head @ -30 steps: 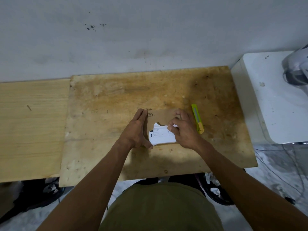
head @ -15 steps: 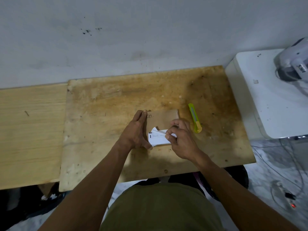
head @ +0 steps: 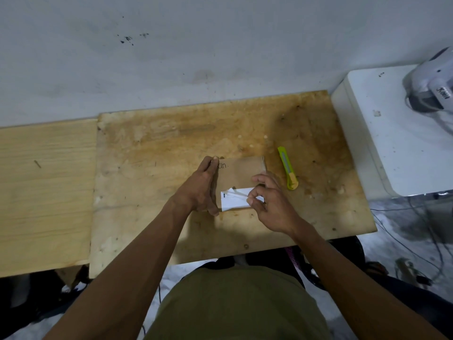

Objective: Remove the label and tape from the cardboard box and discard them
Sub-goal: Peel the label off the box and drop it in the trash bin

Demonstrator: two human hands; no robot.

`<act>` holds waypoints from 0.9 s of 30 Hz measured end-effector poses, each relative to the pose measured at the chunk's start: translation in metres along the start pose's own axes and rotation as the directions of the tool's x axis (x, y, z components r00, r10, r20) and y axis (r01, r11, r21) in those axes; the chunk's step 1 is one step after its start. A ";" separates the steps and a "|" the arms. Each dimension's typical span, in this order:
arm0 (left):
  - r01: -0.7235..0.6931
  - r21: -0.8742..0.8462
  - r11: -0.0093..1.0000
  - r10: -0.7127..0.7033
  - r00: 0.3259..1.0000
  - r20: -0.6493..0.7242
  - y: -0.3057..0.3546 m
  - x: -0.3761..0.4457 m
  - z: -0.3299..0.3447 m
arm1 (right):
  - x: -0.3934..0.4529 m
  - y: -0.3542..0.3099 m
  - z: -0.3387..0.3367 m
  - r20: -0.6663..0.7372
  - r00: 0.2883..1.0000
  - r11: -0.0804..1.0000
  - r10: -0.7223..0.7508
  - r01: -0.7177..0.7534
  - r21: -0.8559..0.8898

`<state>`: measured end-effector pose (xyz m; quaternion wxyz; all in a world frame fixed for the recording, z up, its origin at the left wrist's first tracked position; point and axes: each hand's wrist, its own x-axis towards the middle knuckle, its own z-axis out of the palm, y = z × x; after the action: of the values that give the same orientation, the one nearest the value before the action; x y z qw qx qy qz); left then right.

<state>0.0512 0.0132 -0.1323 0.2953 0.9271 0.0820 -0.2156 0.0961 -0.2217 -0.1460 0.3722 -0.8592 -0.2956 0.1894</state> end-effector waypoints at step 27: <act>0.002 0.081 0.997 0.003 0.998 -0.064 0.005 -0.005 0.004 | -0.069 -0.016 0.007 -0.254 0.965 0.998 0.064 -0.070 -0.011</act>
<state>0.0467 0.0070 -0.1306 0.2546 0.9448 0.0823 -0.1889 0.0345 -0.2543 -0.1310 0.3918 -0.8895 -0.2183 0.0874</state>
